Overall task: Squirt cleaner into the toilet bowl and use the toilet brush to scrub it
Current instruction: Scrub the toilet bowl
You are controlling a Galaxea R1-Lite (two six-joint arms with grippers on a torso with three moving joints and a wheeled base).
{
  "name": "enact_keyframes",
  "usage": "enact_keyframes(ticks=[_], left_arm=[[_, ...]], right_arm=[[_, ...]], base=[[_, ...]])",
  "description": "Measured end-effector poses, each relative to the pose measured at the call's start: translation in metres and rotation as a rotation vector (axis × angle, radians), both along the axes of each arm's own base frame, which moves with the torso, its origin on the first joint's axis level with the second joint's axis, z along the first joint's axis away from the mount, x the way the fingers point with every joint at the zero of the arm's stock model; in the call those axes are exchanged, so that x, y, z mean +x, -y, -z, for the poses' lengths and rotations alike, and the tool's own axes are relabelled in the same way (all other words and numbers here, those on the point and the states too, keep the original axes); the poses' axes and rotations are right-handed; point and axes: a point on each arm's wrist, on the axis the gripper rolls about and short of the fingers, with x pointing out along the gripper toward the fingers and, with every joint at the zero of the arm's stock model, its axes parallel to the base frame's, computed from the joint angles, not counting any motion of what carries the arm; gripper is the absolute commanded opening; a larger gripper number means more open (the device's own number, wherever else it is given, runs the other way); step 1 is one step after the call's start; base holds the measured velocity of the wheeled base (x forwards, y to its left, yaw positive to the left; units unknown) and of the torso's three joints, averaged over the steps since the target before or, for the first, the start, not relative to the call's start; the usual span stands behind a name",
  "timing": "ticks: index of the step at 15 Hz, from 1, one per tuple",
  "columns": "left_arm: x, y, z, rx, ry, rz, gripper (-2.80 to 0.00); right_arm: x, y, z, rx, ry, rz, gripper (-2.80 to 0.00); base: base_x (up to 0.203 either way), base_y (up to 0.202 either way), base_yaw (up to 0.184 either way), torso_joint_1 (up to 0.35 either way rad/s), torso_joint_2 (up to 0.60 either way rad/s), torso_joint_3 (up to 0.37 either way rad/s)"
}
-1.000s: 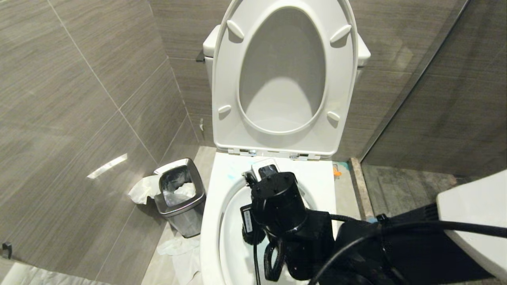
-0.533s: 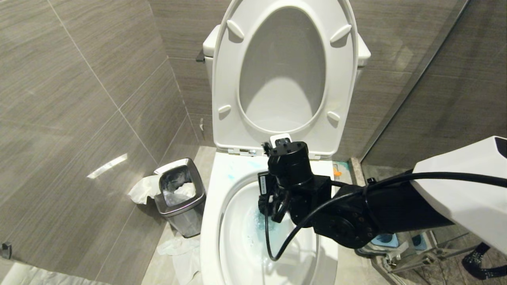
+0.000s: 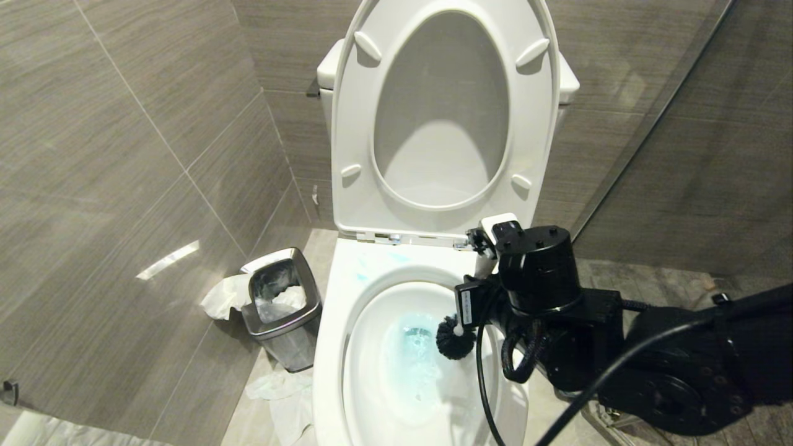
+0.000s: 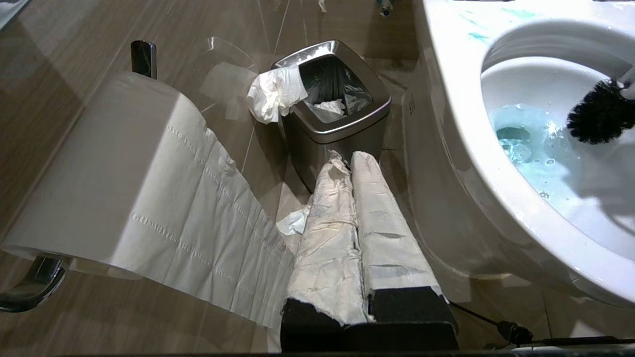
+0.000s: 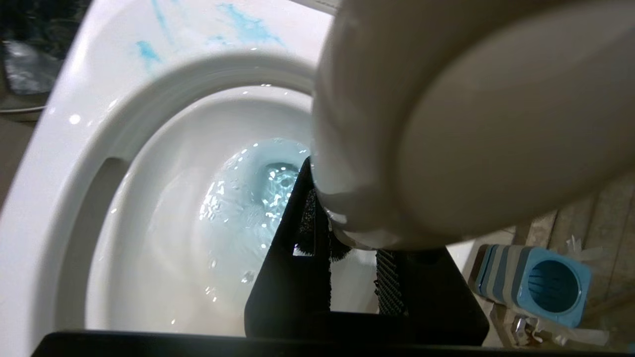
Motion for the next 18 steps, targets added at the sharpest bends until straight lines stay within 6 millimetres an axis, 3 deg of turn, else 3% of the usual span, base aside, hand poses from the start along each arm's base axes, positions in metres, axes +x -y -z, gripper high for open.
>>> enact_keyframes(ticks=[6, 9, 12, 18], left_arm=[[0.0, 0.0, 0.0, 0.0, 0.0, 0.001, -2.8], [0.0, 0.0, 0.0, 0.0, 0.0, 0.0, -2.8], [0.0, 0.0, 0.0, 0.0, 0.0, 0.001, -2.8], [0.0, 0.0, 0.0, 0.0, 0.0, 0.001, -2.8]], right_arm=[[-0.075, -0.024, -0.002, 0.053, -0.026, -0.171, -2.8], [-0.085, -0.043, -0.001, 0.067, -0.025, -0.213, -2.8], [-0.065, -0.061, -0.002, 0.078, -0.002, -0.182, -2.8], [0.025, -0.062, 0.0, 0.045, 0.064, -0.035, -2.8]], base=[[0.0, 0.0, 0.0, 0.0, 0.0, 0.0], [0.0, 0.0, 0.0, 0.0, 0.0, 0.0], [0.0, 0.0, 0.0, 0.0, 0.0, 0.0], [0.0, 0.0, 0.0, 0.0, 0.0, 0.0]])
